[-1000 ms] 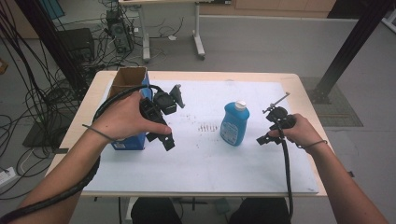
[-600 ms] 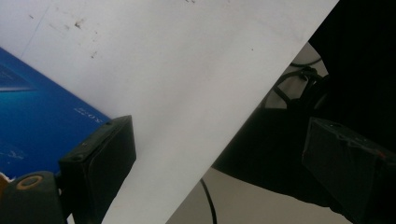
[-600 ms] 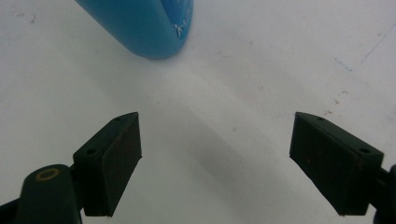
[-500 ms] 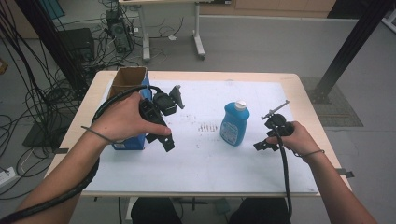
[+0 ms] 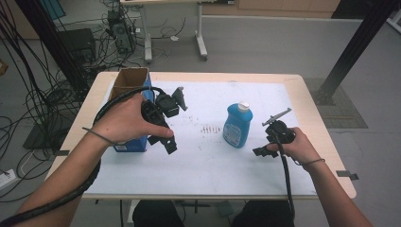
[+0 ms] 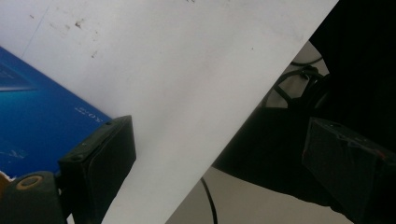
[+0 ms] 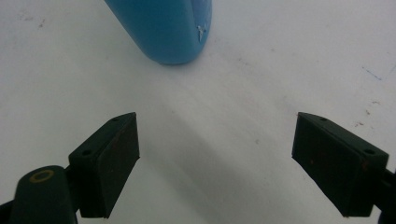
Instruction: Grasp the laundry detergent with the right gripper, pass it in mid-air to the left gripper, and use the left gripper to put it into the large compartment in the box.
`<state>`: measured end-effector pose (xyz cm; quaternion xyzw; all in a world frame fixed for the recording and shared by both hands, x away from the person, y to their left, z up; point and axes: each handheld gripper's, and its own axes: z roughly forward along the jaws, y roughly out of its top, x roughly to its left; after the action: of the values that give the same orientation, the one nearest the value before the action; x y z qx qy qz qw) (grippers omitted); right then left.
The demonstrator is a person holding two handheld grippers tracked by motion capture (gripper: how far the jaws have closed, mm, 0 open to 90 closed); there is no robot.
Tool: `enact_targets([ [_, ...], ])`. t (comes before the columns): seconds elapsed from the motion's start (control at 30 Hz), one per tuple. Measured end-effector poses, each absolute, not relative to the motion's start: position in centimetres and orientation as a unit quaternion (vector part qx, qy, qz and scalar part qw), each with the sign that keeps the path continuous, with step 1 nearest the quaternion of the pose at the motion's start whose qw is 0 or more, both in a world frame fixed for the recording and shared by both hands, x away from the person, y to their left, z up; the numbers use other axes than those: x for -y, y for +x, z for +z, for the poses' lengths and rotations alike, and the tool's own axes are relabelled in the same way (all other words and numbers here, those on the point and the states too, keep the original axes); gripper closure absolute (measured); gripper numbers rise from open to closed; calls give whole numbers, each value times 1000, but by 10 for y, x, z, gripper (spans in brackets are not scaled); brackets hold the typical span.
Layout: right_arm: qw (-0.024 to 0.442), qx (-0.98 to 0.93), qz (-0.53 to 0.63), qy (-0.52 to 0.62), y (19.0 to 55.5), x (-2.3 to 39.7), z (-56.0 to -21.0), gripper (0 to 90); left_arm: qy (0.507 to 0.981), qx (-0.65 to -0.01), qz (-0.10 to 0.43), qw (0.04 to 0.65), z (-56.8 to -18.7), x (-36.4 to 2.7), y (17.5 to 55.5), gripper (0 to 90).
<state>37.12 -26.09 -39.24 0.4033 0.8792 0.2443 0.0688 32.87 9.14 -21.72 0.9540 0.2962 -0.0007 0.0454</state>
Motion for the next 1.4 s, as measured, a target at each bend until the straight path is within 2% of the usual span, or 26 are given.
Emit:
enact_targets([
  [0.97, 114, -857, 327, 381, 356, 255, -414, 145, 954, -296, -1, 48, -219, -90, 325, 98],
  [1.4, 150, -838, 382, 360, 352, 251, -418, 144, 954, -295, -2, 49, -219, -88, 326, 98],
])
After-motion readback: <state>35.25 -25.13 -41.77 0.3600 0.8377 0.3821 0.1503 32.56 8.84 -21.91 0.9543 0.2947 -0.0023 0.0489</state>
